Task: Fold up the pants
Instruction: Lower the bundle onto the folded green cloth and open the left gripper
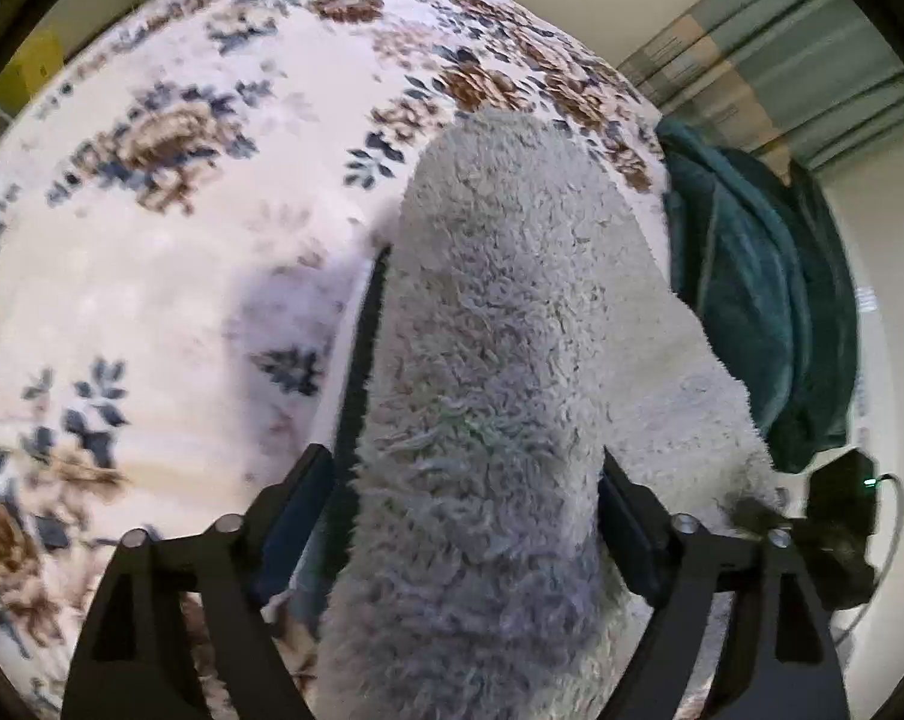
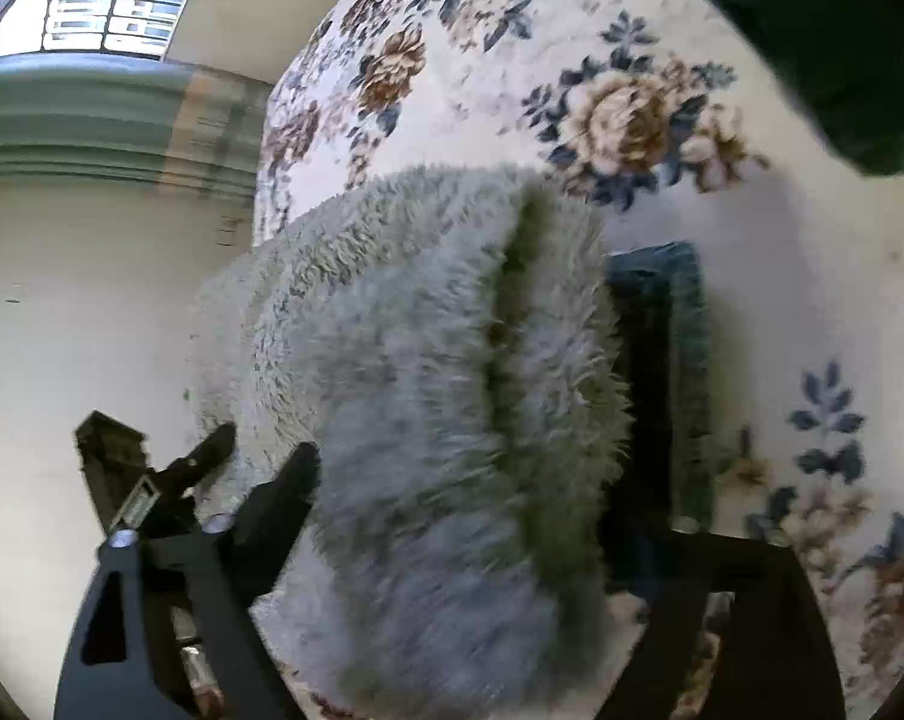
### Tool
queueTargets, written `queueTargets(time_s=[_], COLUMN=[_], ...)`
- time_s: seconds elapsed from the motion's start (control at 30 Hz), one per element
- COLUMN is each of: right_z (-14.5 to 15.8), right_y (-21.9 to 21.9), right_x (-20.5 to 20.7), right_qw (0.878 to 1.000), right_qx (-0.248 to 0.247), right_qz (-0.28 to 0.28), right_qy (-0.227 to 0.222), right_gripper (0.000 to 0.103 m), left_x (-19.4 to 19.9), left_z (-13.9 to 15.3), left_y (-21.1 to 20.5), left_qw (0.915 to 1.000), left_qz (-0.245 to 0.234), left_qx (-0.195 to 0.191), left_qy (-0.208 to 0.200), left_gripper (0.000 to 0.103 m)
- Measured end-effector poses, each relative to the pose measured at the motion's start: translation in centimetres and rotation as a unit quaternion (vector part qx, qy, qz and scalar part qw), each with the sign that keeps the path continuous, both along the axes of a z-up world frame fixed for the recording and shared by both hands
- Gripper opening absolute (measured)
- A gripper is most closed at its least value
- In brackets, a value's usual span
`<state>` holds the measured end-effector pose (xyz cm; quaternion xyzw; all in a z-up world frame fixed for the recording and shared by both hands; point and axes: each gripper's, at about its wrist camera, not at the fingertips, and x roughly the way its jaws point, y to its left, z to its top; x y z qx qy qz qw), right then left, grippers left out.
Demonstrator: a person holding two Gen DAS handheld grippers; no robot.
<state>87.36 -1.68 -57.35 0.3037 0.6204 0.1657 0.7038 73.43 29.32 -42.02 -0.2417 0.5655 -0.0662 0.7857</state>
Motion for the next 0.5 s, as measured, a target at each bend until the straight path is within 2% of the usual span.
queueTargets(time_s=[0.1, 0.17, 0.23, 0.3, 0.37, 0.5], right_z=[2.0, 4.3, 7.1, 9.6, 11.7, 16.2], right_y=[0.2, 0.7, 1.5, 2.0, 2.5, 2.4], right_x=[-0.4, -1.8, -4.1, -6.7, -9.5, -15.2], right_qw=[0.997, 0.988, 0.97, 0.952, 0.935, 0.924], right_qx=[-0.069, -0.15, -0.232, -0.291, -0.333, -0.355], right_qz=[0.003, 0.011, 0.019, 0.015, 0.01, 0.002], right_qy=[-0.018, -0.041, -0.07, -0.098, -0.118, -0.138], right_gripper=[0.099, 0.103, 0.103, 0.103, 0.103, 0.103], left_x=[-0.8, -0.9, -2.3, -4.2, -5.8, -9.9], left_z=[1.6, 2.5, 4.0, 5.5, 6.5, 9.4], left_y=[-0.5, -1.0, -1.7, -2.7, -3.3, -5.0], left_qw=[0.998, 0.9918, 0.9825, 0.9758, 0.9722, 0.9675], left_qz=[-0.005, -0.011, -0.014, -0.009, -0.005, -0.001], left_qx=[0.063, 0.126, 0.183, 0.214, 0.228, 0.244], left_qy=[-0.008, -0.019, -0.032, -0.044, -0.053, -0.067], left_gripper=[0.087, 0.087, 0.087, 0.087, 0.087, 0.087])
